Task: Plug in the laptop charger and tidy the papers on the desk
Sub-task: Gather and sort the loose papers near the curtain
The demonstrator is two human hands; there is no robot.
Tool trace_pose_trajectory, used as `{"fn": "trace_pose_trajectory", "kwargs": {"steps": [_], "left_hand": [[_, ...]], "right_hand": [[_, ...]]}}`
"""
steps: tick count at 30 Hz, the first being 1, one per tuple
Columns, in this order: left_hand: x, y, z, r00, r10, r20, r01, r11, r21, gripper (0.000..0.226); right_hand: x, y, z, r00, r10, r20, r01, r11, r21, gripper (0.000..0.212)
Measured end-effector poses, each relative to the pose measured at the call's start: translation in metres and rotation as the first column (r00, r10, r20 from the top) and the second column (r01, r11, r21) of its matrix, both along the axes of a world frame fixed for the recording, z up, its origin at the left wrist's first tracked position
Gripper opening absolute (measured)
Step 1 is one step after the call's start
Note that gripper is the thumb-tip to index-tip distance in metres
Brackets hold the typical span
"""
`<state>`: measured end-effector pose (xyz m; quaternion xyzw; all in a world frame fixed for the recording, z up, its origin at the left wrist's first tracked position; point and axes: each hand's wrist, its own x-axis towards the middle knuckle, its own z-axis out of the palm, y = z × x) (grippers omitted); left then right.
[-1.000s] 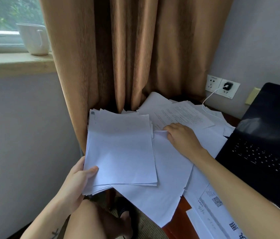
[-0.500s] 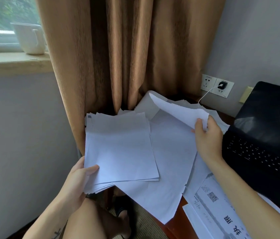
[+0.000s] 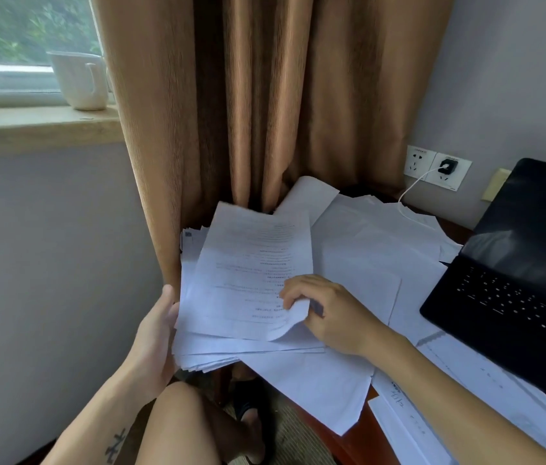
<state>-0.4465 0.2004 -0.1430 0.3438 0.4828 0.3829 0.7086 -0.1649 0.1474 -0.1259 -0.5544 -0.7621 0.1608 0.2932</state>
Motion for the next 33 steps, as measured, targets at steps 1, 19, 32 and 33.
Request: {"fn": "trace_pose_trajectory", "kwargs": {"steps": [1, 19, 32, 33], "left_hand": [[-0.001, 0.002, 0.001, 1.000, -0.014, 0.001, 0.014, 1.000, -0.012, 0.074], [-0.002, 0.009, -0.020, 0.983, -0.094, -0.159, 0.110, 0.989, 0.094, 0.039], [0.012, -0.007, -0.019, 0.994, -0.073, -0.078, 0.081, 0.991, 0.103, 0.031], [0.012, -0.006, -0.019, 0.994, -0.065, -0.086, 0.074, 0.992, 0.105, 0.030]], "right_hand": [[0.001, -0.003, 0.000, 1.000, -0.010, -0.006, 0.010, 0.999, -0.046, 0.037], [0.054, -0.043, 0.010, 0.629, -0.747, 0.216, 0.773, 0.569, -0.281, 0.064], [0.052, -0.038, 0.012, 0.394, -0.721, -0.570, 0.632, 0.663, -0.401, 0.078], [0.057, -0.037, 0.011, 0.398, -0.699, -0.594, 0.654, 0.670, -0.350, 0.077]]}}
